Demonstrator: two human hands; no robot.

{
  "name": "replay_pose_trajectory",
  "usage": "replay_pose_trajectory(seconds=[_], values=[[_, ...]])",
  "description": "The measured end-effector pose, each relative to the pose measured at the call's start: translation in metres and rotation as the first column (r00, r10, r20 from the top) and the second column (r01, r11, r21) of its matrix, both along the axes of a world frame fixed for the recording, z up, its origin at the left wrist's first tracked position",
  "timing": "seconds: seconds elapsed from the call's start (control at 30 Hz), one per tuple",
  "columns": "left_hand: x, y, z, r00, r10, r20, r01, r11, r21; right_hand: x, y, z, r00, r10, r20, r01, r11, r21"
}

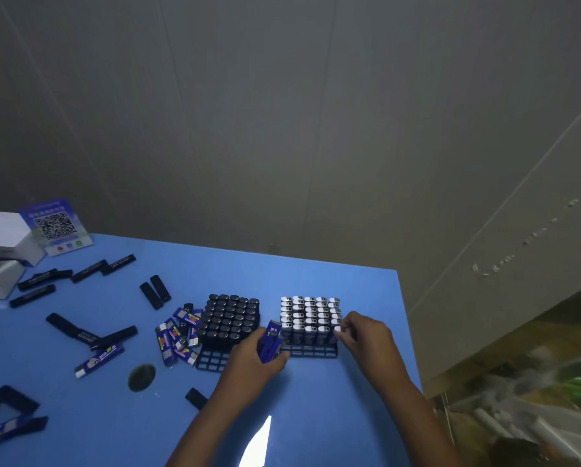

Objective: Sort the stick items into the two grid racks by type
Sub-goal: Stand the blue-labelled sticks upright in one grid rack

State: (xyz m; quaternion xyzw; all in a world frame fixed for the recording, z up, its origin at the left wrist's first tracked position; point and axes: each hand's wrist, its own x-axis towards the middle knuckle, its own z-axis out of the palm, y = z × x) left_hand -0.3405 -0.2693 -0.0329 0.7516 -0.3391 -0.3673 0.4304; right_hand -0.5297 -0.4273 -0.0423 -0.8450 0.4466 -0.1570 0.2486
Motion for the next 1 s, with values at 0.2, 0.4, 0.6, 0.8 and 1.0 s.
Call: replay_pose_trajectory(seconds=[0.2, 0.4, 0.6, 0.8, 1.0], values=[[0.002, 0.0, -0.005, 1.0, 0.002, -0.008, -0.002, 1.0, 0.003, 0.0, 0.005, -0.001, 0.998, 0.027, -0.053, -0.034, 0.99, -0.134], [0.001, 0.002, -0.005, 1.0, -0.011, 0.0, 0.011, 1.0, 0.015, -0.001, 0.011, -0.002, 0.997, 0.072, -0.029, -0.077, 0.949, -0.306], [0.001, 0.003, -0.001, 1.0, -0.017, -0.008, 0.017, 1.0, 0.005, -0.005, 0.01, -0.014, 0.996, 0.084, -0.016, -0.085, 0.943, -0.322], [-0.002, 0.006, 0.004, 1.0, -0.021, -0.007, 0.021, 1.0, -0.013, -0.009, 0.009, -0.011, 0.997, 0.061, -0.039, -0.071, 0.938, -0.34], [-0.007, 0.01, 0.011, 0.999, -0.047, 0.006, 0.047, 0.998, -0.04, 0.004, 0.017, 0.023, 0.975, 0.011, 0.224, -0.013, 1.0, 0.007]])
